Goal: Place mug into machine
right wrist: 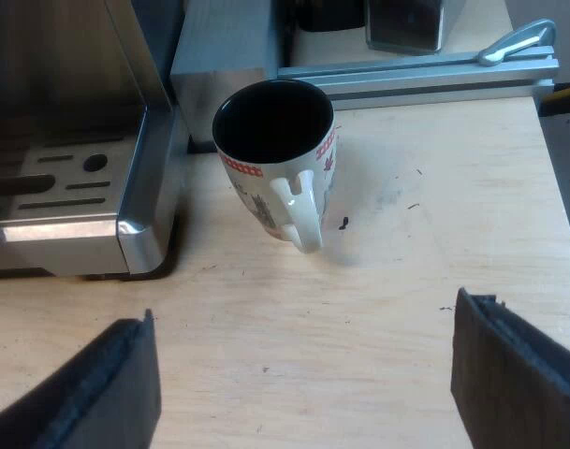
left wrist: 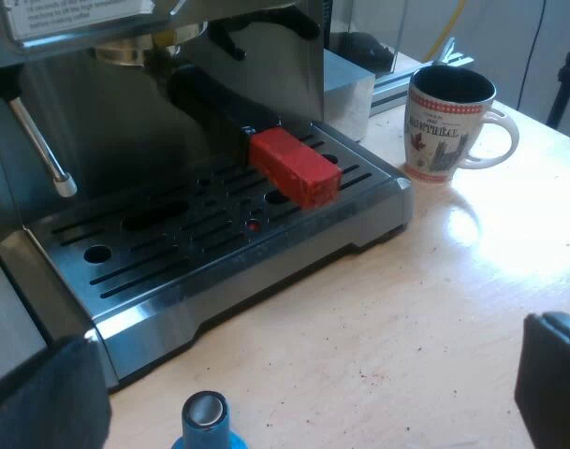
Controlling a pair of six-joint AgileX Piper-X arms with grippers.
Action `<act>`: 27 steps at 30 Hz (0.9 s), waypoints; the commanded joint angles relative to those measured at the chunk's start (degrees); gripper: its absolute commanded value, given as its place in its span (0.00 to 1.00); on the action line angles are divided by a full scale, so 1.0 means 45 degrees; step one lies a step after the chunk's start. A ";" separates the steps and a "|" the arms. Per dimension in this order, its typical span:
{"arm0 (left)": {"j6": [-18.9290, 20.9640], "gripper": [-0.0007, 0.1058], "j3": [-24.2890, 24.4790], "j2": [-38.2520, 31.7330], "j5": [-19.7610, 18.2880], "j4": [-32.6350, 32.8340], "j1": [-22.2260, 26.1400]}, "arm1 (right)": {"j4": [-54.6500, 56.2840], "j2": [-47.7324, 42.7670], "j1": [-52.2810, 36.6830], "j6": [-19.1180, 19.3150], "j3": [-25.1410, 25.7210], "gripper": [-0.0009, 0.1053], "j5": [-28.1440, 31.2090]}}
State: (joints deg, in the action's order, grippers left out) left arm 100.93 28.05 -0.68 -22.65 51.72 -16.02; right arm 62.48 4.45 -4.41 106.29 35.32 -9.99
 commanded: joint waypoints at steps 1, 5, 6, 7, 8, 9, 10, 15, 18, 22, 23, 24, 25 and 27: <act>-0.0011 0.85 0.0111 -0.0498 -0.0140 -0.0246 -0.0066 | -0.0146 0.0008 0.0020 0.0140 0.0139 0.64 -0.0183; -0.0208 0.85 0.0111 -0.0498 -0.0351 -0.0246 -0.0066 | -0.0146 0.0008 0.0020 0.0204 0.0139 0.64 -0.0226; -0.0208 0.85 0.0111 -0.0498 -0.0317 -0.0246 -0.0066 | -0.0146 0.0008 0.0020 0.0242 0.0139 0.64 -0.0226; -0.0208 0.85 0.0111 -0.0498 -0.0317 -0.0246 -0.0066 | -0.0206 0.0008 0.0020 0.0356 0.0139 0.64 -0.0226; -0.0208 0.82 0.0111 -0.0498 0.0536 -0.0246 -0.0066 | -0.0227 0.0008 0.0020 0.0350 0.0139 0.64 -0.0226; -0.0208 0.82 0.0111 -0.0498 0.0651 -0.0246 -0.0066 | -0.0251 0.0008 0.0020 0.0349 0.0139 0.64 -0.0226; -0.0208 0.81 0.0111 -0.0498 0.1450 -0.0246 -0.0033 | -0.0260 0.0008 0.0020 0.0349 0.0139 0.64 -0.0226; 0.0088 0.80 0.0111 -0.0498 0.3423 -0.0220 -0.0022 | -0.0202 0.0008 0.0020 0.0349 0.0090 0.64 -0.0226; 0.0388 0.80 0.0111 -0.0498 0.3692 -0.0220 -0.0022 | -0.0202 0.0008 0.0020 0.0332 0.0087 0.64 -0.0226; 0.0388 0.80 0.0111 -0.0498 0.3039 -0.0220 -0.0022 | -0.0202 0.0008 0.0020 0.0332 0.0087 0.64 -0.0226; 0.0388 0.80 0.0111 -0.0498 0.2862 -0.0220 -0.0022 | -0.0202 0.0008 0.0020 0.0332 0.0087 0.64 -0.0226; 0.0388 0.80 0.0111 -0.0498 0.2775 -0.0220 -0.0022 | -0.0202 0.0008 0.0020 0.0332 0.0087 0.64 -0.0226; 0.0388 0.80 0.0111 -0.0498 0.2498 -0.0220 -0.0022 | -0.0202 0.0008 0.0020 0.0332 0.0087 0.64 -0.0226; 0.0388 0.80 0.0111 -0.0498 0.1423 -0.0220 -0.0022 | -0.0202 0.0008 0.0020 0.0332 0.0087 0.64 -0.0226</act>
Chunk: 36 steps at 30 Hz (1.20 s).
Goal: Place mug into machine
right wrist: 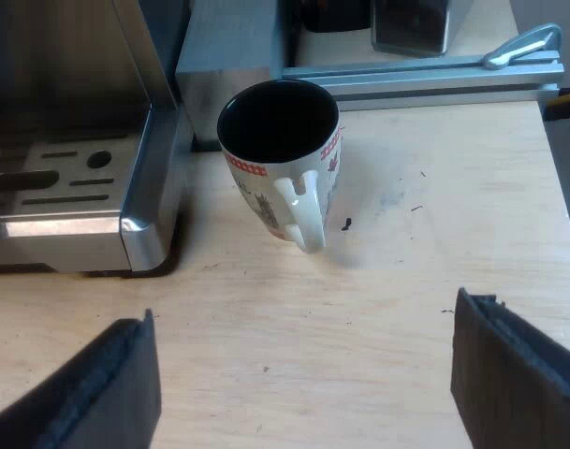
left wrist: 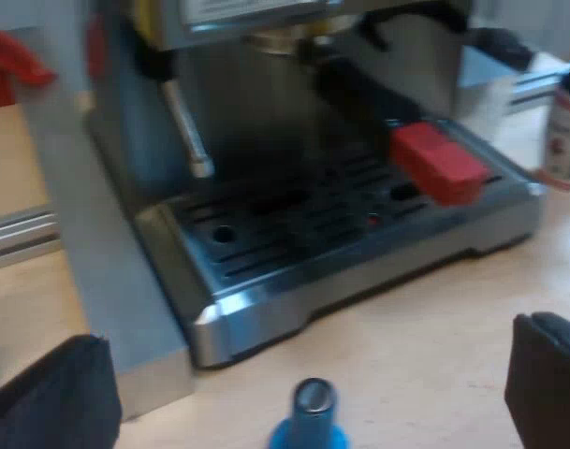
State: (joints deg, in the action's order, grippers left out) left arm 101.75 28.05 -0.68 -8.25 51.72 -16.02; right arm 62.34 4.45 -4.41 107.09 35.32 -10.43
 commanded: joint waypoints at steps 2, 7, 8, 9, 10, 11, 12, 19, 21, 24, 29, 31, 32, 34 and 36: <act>0.0122 0.80 0.0111 -0.0498 -0.2379 -0.0220 -0.0022 | -0.0170 0.0008 0.0020 0.0153 0.0087 0.64 -0.0129; -0.0386 0.80 0.0111 -0.0498 -0.3675 -0.0220 -0.0022 | -0.0170 0.0008 0.0020 0.0153 0.0087 0.64 -0.0129; -0.0386 0.80 0.0111 -0.0410 -0.3992 -0.0220 -0.0022 | -0.0170 0.0008 0.0020 0.0153 0.0087 0.64 -0.0129; -0.0386 0.80 0.0111 -0.0332 -0.4076 -0.0220 -0.0022 | -0.0170 0.0008 0.0020 0.0153 0.0087 0.64 -0.0129; -0.0386 0.80 0.0111 -0.0183 -0.4083 -0.0220 -0.0073 | -0.0170 0.0060 0.0020 0.0153 0.0087 0.64 -0.0129; -0.0409 0.80 0.0111 -0.0041 -0.4149 -0.0244 -0.0143 | -0.0139 0.0238 0.0020 0.0153 0.0087 0.64 -0.0129; -0.0452 0.80 0.0111 0.0053 -0.4152 -0.0264 -0.0223 | -0.0132 0.0432 0.0020 0.0153 0.0087 0.64 -0.0220; -0.0988 0.80 -0.0135 0.1251 -0.4225 -0.1011 -0.1530 | -0.0359 0.2192 0.1233 0.1123 0.0087 0.64 -0.0501; -0.1065 0.80 -0.0305 0.1612 -0.4225 -0.1310 -0.1863 | -0.0544 0.2626 0.1576 0.1129 0.0087 0.64 -0.0374; -0.1066 0.80 -0.0646 0.2099 -0.4225 -0.1991 -0.2184 | -0.1145 0.3061 0.1940 0.1060 -0.0026 0.64 0.0078; -0.1066 0.80 -0.1048 0.2585 -0.4497 -0.2933 -0.2322 | -0.2891 0.3298 0.1952 -0.0100 -0.0910 0.64 0.0266; -0.1066 0.80 -0.1303 0.2880 -0.4692 -0.3311 -0.2322 | -0.3538 0.3298 0.1952 -0.0129 -0.1389 0.64 0.0266; -0.1066 0.80 -0.1336 0.2963 -0.4691 -0.3337 -0.2322 | -0.4229 0.3298 0.1952 -0.0124 -0.1991 0.64 0.0266; -0.1066 0.80 -0.1602 0.3167 -0.4682 -0.3651 -0.2322 | -0.4934 0.3329 0.1952 -0.0124 -0.2504 0.64 0.0371; -0.1066 0.80 -0.1753 0.3349 -0.4682 -0.3814 -0.2322 | -0.5617 0.3327 0.1952 -0.0124 -0.3096 0.64 0.0558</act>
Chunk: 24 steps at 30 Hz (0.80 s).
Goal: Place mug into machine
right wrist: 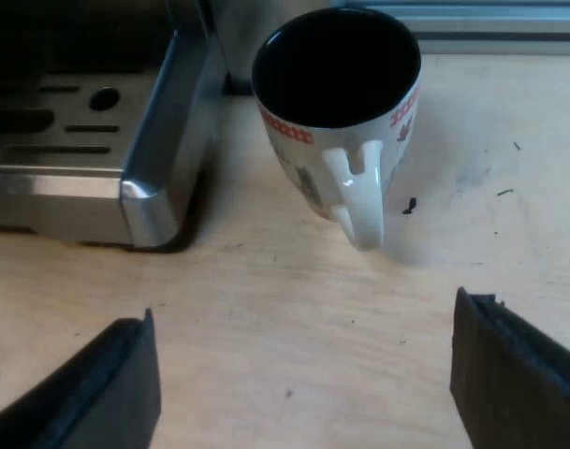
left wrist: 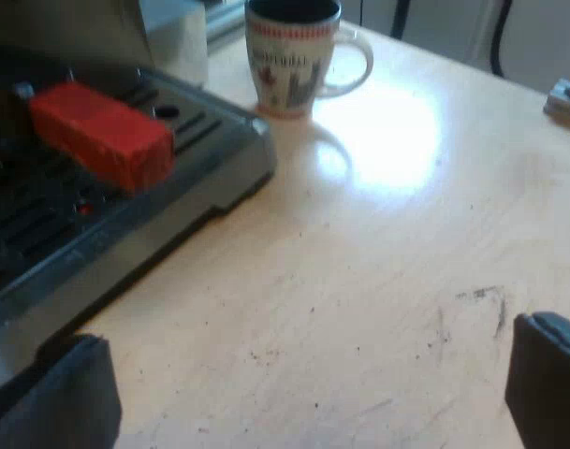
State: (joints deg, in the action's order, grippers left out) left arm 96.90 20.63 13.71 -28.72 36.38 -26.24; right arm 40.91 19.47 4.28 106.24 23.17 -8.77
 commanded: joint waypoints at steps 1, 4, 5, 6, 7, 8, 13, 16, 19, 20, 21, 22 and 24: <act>0.0013 0.80 -0.0167 0.0264 -0.0134 -0.0498 -0.0052 | -0.1364 -0.0012 0.0019 0.0065 -0.0716 0.64 0.0292; 0.0013 0.80 -0.0183 0.0365 -0.0134 -0.0556 -0.0052 | -0.2977 -0.0012 0.0019 0.0065 -0.1703 0.64 0.0512; 0.0013 0.80 -0.0176 0.0660 -0.0134 -0.0696 -0.0052 | -0.3807 -0.0012 0.0019 0.0065 -0.2151 0.64 0.0576; 0.0013 0.80 -0.0176 0.0743 -0.0134 -0.0713 -0.0052 | -0.4218 -0.0012 0.0019 0.0065 -0.2367 0.64 0.0576; 0.0013 0.80 -0.0176 0.0865 -0.0134 -0.0726 -0.0052 | -0.4955 -0.0012 0.0019 0.0065 -0.2769 0.64 0.0572; 0.0013 0.80 -0.0176 0.0997 -0.0168 -0.0720 -0.0052 | -0.5468 -0.0012 -0.0005 0.0065 -0.3071 0.64 0.0572; 0.0013 0.80 -0.0176 0.1333 -0.0524 -0.0720 -0.0052 | -0.6843 -0.0012 0.0000 0.0091 -0.4100 0.64 0.0702; 0.0048 0.80 -0.0176 0.1556 -0.0530 -0.0720 -0.0052 | -0.7718 -0.0012 0.0000 0.0095 -0.4449 0.64 0.1146; 0.0048 0.80 -0.0176 0.1794 -0.0530 -0.0720 -0.0052 | -0.8296 0.0033 0.0000 0.0095 -0.4675 0.64 0.1634; 0.0048 0.80 -0.0176 0.1928 -0.0530 -0.0720 -0.0052 | -0.8524 0.0176 0.0000 0.0095 -0.4749 0.64 0.1706; 0.0048 0.80 -0.0176 0.2009 -0.0530 -0.0720 -0.0052 | -0.8735 0.0272 0.0000 0.0095 -0.4785 0.64 0.1700; 0.0048 0.80 -0.0176 0.2155 -0.0530 -0.0720 -0.0052 | -0.9020 0.0522 0.0000 0.0095 -0.4833 0.64 0.1702; 0.0048 0.80 -0.0176 0.2380 -0.0433 -0.0720 -0.0052 | -0.9366 0.0898 0.0000 0.0095 -0.4852 0.64 0.1702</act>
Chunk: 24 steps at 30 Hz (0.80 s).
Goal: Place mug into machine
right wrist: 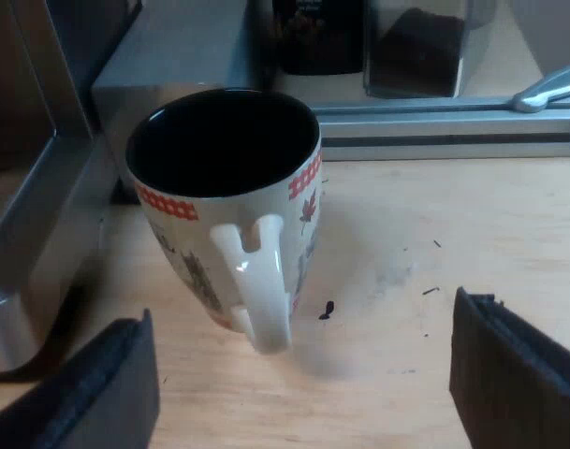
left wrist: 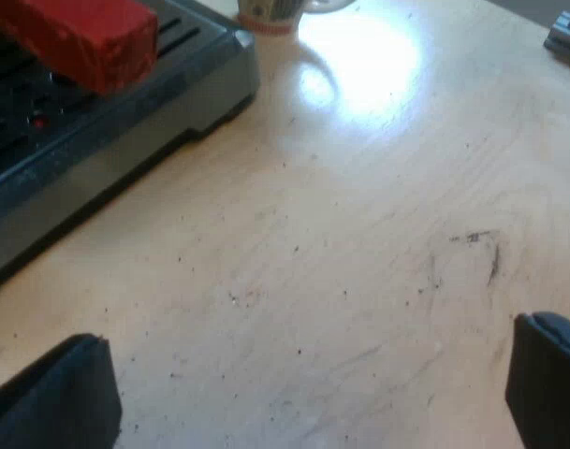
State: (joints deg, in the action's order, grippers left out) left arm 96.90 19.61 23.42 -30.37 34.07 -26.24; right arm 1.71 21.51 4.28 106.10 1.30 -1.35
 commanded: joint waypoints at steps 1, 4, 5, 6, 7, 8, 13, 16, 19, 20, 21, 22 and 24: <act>0.0048 0.80 0.0050 0.0324 -0.0048 -0.0230 -0.0052 | -0.0847 0.0905 0.0000 0.0127 0.0015 0.64 0.0052; 0.0048 0.80 0.0050 0.0586 -0.0052 -0.0325 -0.0052 | -0.1785 0.2061 0.0000 0.0084 0.0015 0.64 -0.0069; 0.0048 0.80 0.0050 0.0655 -0.0052 -0.0334 -0.0052 | -0.1785 0.2153 0.0000 0.0084 0.0015 0.64 -0.0069; 0.0048 0.80 0.0050 0.0789 -0.0052 -0.0380 -0.0052 | -0.2150 0.2427 0.0000 0.0084 0.0015 0.64 -0.0103; 0.0048 0.80 0.0050 0.0881 -0.0052 -0.0401 -0.0052 | -0.2335 0.2605 0.0000 0.0086 0.0015 0.64 -0.0125; 0.0048 0.80 0.0050 0.0881 -0.0052 -0.0408 -0.0052 | -0.2515 0.2692 0.0000 0.0086 0.0015 0.64 -0.0131; 0.0086 0.80 0.0050 0.0998 -0.0052 -0.0404 -0.0052 | -0.5680 0.6007 0.0000 0.0080 0.0015 0.62 -0.0423; 0.0156 0.80 0.0050 0.0998 -0.0052 -0.0404 -0.0052 | -0.7101 0.7248 0.0000 0.0080 0.0015 0.61 -0.0423; 0.0152 0.80 0.0050 0.0998 -0.0052 -0.0404 -0.0052 | -0.7844 0.8506 0.0000 0.0080 0.0015 0.61 -0.0498; 0.0152 0.80 0.0050 0.0998 -0.0052 -0.0404 -0.0052 | -0.7995 0.8668 0.0000 0.0080 0.0015 0.61 -0.0532; 0.0209 0.80 0.0050 0.0998 -0.0052 -0.0404 -0.0052 | -0.8280 0.9128 0.0000 0.0080 0.0015 0.61 -0.0536; 0.0217 0.80 0.0050 0.0998 -0.0052 -0.0404 -0.0052 | -0.8684 0.9566 0.0000 0.0080 0.0015 0.61 -0.0534; 0.0215 0.80 0.0050 0.0998 -0.0052 -0.0404 -0.0052 | -0.9253 1.0115 0.0000 0.0080 0.0078 0.61 -0.0570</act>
State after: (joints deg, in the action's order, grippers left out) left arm 97.04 19.61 27.94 -30.37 32.92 -26.24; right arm -37.19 66.64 4.28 105.88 1.27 -3.43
